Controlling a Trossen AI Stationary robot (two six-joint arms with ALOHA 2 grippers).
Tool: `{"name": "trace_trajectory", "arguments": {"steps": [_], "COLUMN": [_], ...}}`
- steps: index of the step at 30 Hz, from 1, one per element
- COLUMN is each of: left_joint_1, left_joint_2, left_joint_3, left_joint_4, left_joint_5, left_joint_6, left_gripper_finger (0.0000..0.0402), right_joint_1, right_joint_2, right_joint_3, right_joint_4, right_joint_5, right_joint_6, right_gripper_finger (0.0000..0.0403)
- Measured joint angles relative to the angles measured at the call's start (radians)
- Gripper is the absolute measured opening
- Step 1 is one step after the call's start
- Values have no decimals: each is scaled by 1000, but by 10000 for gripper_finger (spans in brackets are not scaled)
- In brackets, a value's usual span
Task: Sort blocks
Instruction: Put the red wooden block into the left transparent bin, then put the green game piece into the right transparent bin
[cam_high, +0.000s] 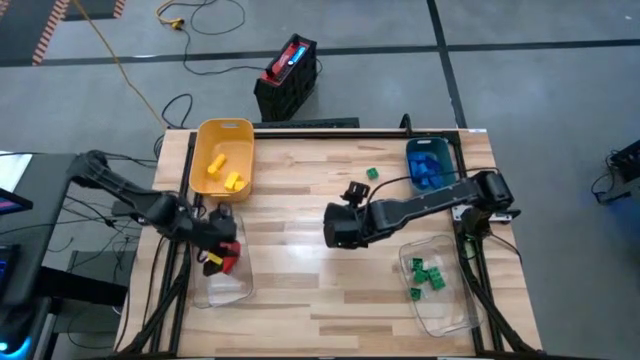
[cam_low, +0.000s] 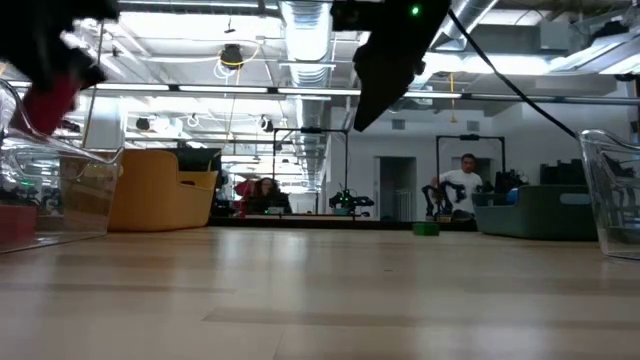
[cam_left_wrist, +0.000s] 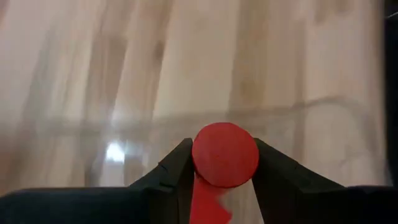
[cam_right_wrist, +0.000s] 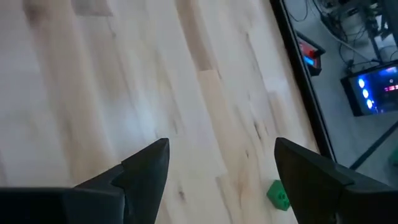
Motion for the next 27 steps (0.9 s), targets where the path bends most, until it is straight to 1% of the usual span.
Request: {"name": "trace_trajectory", "arguments": {"steps": [5,8,10,14,17,19,23,27], "left_joint_1": [-21,-24,-31,-45,-54,-60,-67,-85], "left_joint_2": [88,142,172,230,238,241,205,163], "left_joint_3": [-38,-80,-100,-126,-113,-110,-64,1], "left_joint_4": [-136,-155,-141,-161,-139,-119,-106,-104], "left_joint_5": [6,42,52,83,76,74,59,-48], "left_joint_6": [-213,-291,-315,-335,-324,-305,-268,-201], "left_gripper_finger": [119,119,129,176,200,208,213,215], "right_joint_1": [-11,-17,-25,-33,-31,-29,-32,-42], "right_joint_2": [-1,-2,-2,-2,-5,-12,-44,-92], "right_joint_3": [-3,-3,-3,-3,-3,-3,-3,-3], "right_joint_4": [17,16,14,-3,-12,-22,-29,-32], "right_joint_5": [5,5,4,4,2,-3,-2,-2], "right_joint_6": [-50,-72,-72,-71,-70,-65,-61,-61], "right_gripper_finger": [302,302,302,302,302,302,302,302]}}
